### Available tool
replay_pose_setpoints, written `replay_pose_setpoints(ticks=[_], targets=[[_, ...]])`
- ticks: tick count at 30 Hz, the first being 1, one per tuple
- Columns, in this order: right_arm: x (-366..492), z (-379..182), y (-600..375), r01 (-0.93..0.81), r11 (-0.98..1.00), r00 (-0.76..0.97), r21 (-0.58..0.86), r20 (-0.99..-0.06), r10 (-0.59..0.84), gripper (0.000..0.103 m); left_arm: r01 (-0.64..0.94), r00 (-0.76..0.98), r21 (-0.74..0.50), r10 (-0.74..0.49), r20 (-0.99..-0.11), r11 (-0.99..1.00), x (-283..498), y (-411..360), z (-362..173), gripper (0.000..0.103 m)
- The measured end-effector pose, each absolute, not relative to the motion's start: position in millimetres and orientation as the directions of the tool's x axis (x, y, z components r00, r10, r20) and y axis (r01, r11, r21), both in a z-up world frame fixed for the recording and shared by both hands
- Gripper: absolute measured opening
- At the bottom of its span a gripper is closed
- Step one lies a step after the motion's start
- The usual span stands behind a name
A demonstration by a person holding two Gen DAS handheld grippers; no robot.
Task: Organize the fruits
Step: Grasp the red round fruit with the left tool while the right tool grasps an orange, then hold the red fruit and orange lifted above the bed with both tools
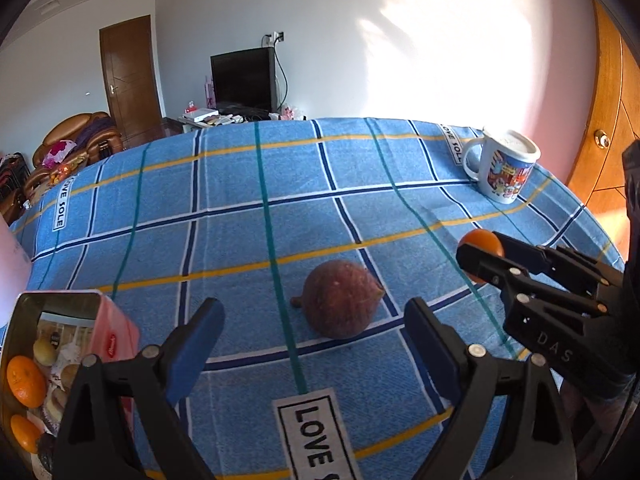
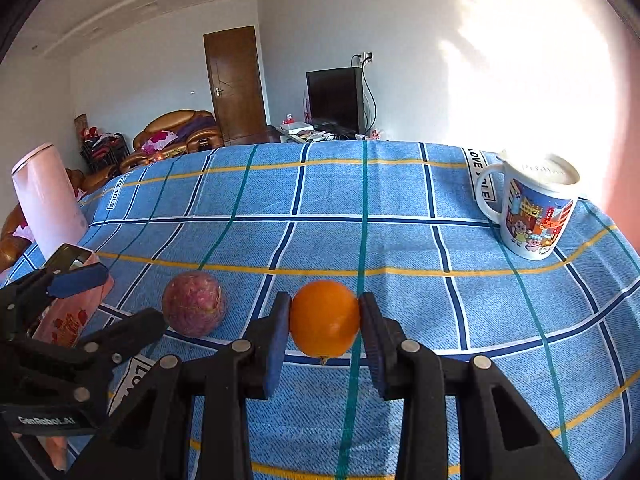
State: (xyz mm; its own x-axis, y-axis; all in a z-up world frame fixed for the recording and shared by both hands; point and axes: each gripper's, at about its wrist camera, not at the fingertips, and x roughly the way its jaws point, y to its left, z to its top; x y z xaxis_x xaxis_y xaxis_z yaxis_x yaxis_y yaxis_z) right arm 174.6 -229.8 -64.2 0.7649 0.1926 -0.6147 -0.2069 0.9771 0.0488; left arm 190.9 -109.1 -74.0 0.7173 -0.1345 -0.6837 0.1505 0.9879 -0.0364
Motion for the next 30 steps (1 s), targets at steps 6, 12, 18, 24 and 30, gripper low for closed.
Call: replay_pose_setpoints(ticks=[6, 12, 18, 24, 30], targets=[[175.4, -65.3, -234.7, -0.208, 0.975, 0.766, 0.077, -0.607, 0.211, 0.036, 0.170, 0.694, -0.054, -0.158, -0.702, 0.984, 207.6, -118.6, -82.3, 0.087], [173.5, -64.7, -232.2, -0.213, 0.975, 0.771, 0.062, -0.602, 0.207, 0.036, 0.201, 0.633, -0.098, -0.206, -0.746, 0.975, 221.2, -122.1, -95.0, 0.059], [169.0, -62.3, -232.1, -0.223, 0.973, 0.783, 0.063, -0.583, 0.217, 0.036, 0.208, 0.653, -0.109, -0.221, -0.725, 0.972, 214.2, -118.4, -88.8, 0.053], [160.2, -56.7, -230.0, -0.251, 0.966, 0.804, 0.057, -0.544, 0.240, 0.036, 0.190, 0.675, -0.123, -0.221, -0.704, 0.974, 203.1, -109.6, -85.4, 0.053], [151.1, -51.9, -224.7, -0.266, 0.964, 0.826, 0.023, -0.510, 0.240, 0.036, 0.167, 0.708, -0.117, -0.202, -0.677, 0.979, 196.9, -104.6, -80.6, 0.053]])
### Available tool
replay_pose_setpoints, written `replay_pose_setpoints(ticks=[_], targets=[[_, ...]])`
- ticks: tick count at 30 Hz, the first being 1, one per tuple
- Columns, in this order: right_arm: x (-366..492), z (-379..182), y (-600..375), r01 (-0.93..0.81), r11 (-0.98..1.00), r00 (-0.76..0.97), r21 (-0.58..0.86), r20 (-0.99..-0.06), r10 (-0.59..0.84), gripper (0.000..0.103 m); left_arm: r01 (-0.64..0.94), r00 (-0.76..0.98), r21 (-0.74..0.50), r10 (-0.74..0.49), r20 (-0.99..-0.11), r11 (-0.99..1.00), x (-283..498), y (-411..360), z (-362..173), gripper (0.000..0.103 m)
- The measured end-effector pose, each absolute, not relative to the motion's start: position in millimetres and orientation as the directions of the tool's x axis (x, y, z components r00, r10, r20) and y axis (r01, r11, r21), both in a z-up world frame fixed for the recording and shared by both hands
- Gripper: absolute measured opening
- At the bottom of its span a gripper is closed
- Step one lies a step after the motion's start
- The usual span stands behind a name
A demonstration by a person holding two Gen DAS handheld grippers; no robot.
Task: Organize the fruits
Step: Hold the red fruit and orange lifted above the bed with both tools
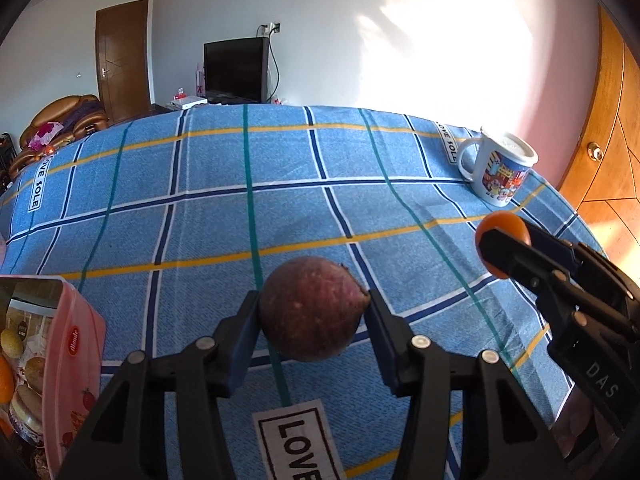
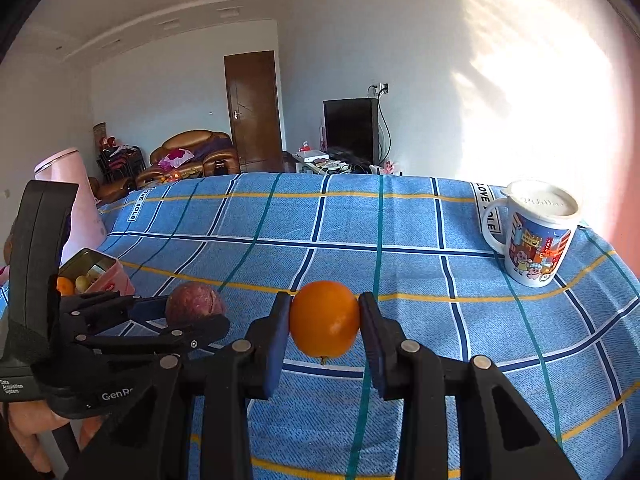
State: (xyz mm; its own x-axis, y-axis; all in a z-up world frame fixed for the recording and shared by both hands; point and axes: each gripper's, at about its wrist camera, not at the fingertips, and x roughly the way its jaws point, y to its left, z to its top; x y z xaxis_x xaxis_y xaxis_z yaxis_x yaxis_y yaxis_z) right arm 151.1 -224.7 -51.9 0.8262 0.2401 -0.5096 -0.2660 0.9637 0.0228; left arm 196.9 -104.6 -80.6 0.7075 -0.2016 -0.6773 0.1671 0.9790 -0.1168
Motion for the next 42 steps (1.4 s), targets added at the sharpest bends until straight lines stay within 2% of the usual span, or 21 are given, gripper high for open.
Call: replay_pose_setpoints(ticks=[22, 42], targets=[[130.7, -42.4, -223.9, -0.258, 0.966, 0.883, -0.016, -0.411, 0.229, 0.036, 0.131, 0.801, -0.094, -0.161, -0.576, 0.987, 169.1, -92.0, -65.6, 0.053], [115.6, -38.3, -222.8, -0.272, 0.962, 0.903, -0.021, -0.352, 0.247, 0.036, 0.107, 0.869, -0.016, -0.102, -0.484, 0.994, 147.6, -97.2, -54.1, 0.053]])
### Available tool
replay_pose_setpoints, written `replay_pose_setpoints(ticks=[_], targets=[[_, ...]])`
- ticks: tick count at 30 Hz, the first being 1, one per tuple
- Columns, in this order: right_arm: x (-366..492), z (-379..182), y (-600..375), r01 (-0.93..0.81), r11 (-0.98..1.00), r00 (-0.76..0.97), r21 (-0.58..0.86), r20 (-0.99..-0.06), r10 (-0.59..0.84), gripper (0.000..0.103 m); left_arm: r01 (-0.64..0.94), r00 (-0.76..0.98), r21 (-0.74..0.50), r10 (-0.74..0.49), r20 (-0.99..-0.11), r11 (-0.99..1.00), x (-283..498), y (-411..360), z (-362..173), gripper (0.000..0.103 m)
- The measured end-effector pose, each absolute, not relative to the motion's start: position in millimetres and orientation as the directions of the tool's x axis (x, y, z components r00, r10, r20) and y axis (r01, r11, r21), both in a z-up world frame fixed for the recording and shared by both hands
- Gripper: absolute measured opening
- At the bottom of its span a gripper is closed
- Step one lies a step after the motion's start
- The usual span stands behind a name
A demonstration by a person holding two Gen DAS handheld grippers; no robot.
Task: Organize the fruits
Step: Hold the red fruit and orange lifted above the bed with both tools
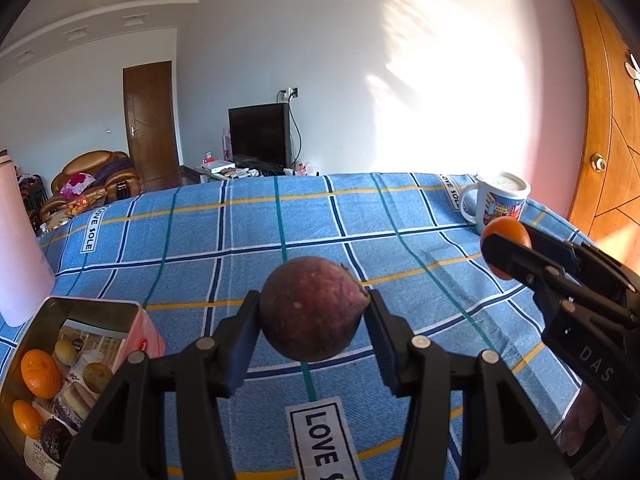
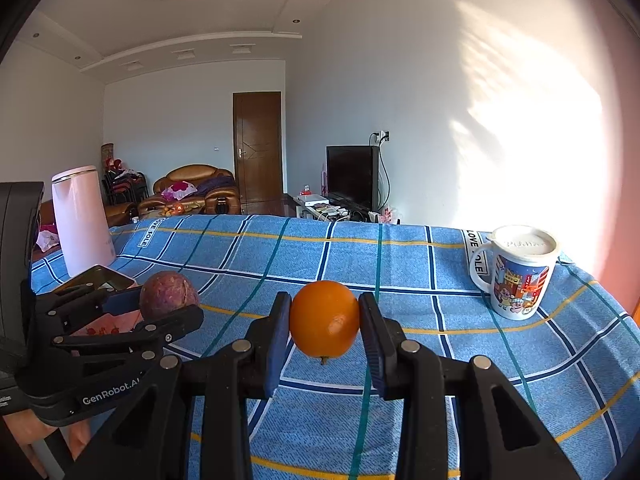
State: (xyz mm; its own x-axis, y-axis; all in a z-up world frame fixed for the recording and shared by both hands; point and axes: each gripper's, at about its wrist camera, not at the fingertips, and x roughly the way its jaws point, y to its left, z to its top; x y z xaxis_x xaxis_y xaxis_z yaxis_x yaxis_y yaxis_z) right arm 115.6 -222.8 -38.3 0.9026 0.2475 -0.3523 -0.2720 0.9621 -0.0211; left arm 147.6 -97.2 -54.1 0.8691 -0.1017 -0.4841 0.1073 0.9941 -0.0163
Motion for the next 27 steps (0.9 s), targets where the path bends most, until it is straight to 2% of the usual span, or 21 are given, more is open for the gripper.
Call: replay_pose_setpoints(ticks=[27], targets=[[98.0, -35.3, -222.6, -0.285, 0.958, 0.920, -0.032, -0.290, 0.264, 0.036, 0.077, 0.915, 0.004, -0.069, -0.397, 0.997, 126.6, -94.4, -46.8, 0.053]])
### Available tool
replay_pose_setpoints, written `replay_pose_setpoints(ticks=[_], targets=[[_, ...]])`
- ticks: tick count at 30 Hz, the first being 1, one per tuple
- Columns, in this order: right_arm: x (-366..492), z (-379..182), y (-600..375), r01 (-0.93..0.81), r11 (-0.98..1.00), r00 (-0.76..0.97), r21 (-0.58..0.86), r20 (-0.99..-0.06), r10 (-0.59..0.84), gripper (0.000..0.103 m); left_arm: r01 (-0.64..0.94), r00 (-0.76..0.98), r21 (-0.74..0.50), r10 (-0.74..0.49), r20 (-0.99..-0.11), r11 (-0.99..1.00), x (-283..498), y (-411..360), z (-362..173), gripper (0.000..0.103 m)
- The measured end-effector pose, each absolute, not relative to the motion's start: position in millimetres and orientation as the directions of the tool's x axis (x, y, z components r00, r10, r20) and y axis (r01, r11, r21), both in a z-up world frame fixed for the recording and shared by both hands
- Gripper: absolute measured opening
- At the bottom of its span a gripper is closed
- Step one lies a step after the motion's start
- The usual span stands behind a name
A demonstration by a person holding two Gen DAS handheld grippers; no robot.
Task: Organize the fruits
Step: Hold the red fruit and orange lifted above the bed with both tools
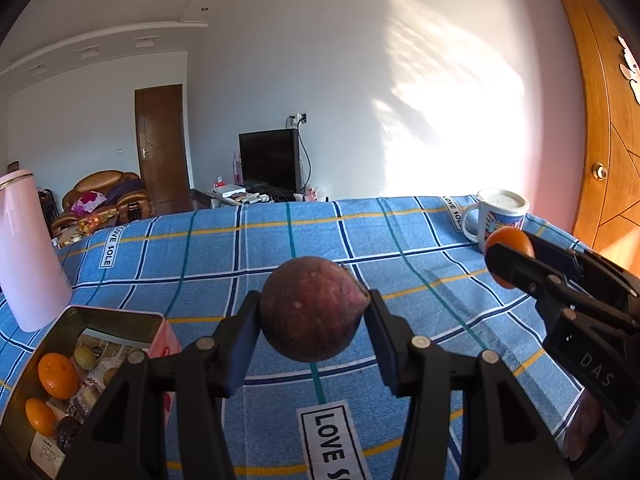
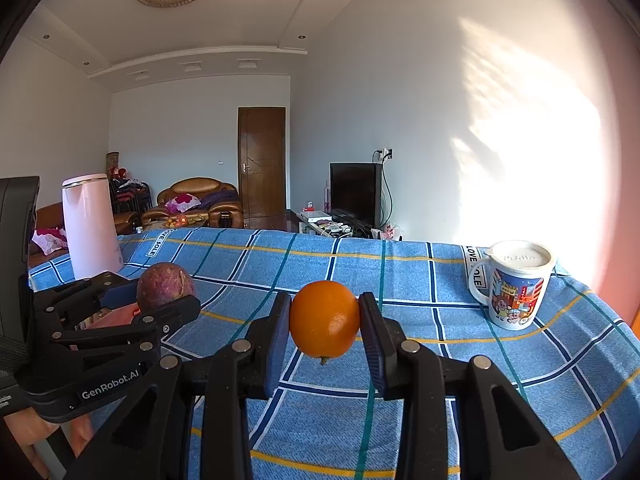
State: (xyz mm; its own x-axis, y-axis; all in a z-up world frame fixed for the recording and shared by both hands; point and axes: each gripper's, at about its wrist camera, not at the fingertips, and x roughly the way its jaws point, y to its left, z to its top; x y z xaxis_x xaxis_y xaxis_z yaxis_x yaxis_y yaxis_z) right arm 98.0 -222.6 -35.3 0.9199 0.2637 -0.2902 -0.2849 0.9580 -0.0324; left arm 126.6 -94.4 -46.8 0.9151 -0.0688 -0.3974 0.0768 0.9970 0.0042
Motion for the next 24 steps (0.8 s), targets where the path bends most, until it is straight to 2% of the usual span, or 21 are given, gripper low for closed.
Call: replay_pose_setpoints(ticks=[24], targets=[[91.7, -37.1, -204.0, -0.352, 0.935, 0.894, -0.036, -0.310, 0.324, 0.036, 0.059, 0.901, -0.036, -0.069, -0.428, 0.998, 115.6, -75.6, -50.7, 0.053]])
